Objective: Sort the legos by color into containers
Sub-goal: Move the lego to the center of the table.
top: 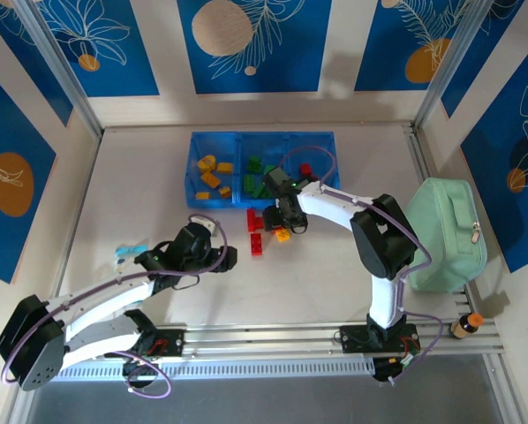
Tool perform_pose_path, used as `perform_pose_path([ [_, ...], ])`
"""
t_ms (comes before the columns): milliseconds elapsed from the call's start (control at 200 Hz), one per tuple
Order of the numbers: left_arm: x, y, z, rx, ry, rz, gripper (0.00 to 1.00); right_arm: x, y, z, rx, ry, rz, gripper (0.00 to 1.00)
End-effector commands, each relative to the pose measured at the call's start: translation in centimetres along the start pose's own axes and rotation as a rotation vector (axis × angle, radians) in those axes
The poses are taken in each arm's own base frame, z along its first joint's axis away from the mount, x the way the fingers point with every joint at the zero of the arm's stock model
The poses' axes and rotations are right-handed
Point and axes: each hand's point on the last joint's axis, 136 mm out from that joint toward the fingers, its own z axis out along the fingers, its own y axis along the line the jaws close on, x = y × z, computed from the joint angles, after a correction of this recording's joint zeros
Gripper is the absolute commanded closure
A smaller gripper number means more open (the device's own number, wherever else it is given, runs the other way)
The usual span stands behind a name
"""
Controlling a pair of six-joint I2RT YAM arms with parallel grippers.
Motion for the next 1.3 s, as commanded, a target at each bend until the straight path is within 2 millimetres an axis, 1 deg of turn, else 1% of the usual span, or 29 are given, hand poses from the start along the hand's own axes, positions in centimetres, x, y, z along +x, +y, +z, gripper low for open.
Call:
perform_pose_path([
  [0,-0.8,-0.3,-0.7,0.002,-0.031,-0.002,0.26,-0.9,0.3,0.0,-0.010,0.000,-0.026,0.26],
  [125,-0.8,-0.4,-0.6,0.005,-0.028,0.002,0.26,-0.8,0.5,0.8,-0.022,0.018,-0.032,0.26],
  [300,-0.8,-0.5,-0.4,0.003,-0.025,0.011,0.26,-0.2,0.1,2.0,-0.017,0.058,-0.026,0.26],
  [420,-0.8,-0.4,-0.4,0.000,-0.025,0.014,0.26,0.3,0.0,2.3,-0.020,0.069,-0.029,0.26],
  [505,-0.8,-0.4,-0.3,-0.001,-0.025,0.014,0.26,0.6,-0.1,2.3,-0.015,0.081,-0.030,0.28],
  [630,-0.8,-0.4,-0.3,0.001,-0.024,0.018,0.26,1.3,-0.5,1.9,-0.004,0.079,-0.023,0.30],
  [760,-0.7,-0.3,-0.3,0.000,-0.027,0.017,0.26,2.2,-1.9,1.6,0.034,0.078,0.012,0.30],
  [946,-0.6,-0.3,-0.2,0.004,-0.023,0.016,0.26,3.4,-5.4,1.5,0.102,0.093,0.116,0.31],
  [1101,-0.6,-0.4,-0.3,0.006,-0.027,0.014,0.26,4.0,-7.5,1.0,0.120,0.082,0.187,0.32],
  [1191,-0.7,-0.4,-0.3,0.005,-0.027,0.013,0.26,4.3,-8.2,0.5,0.139,0.072,0.207,0.31],
  [1296,-0.7,-0.4,-0.3,0.007,-0.028,0.014,0.26,4.1,-8.0,-0.3,0.120,0.035,0.202,0.27],
])
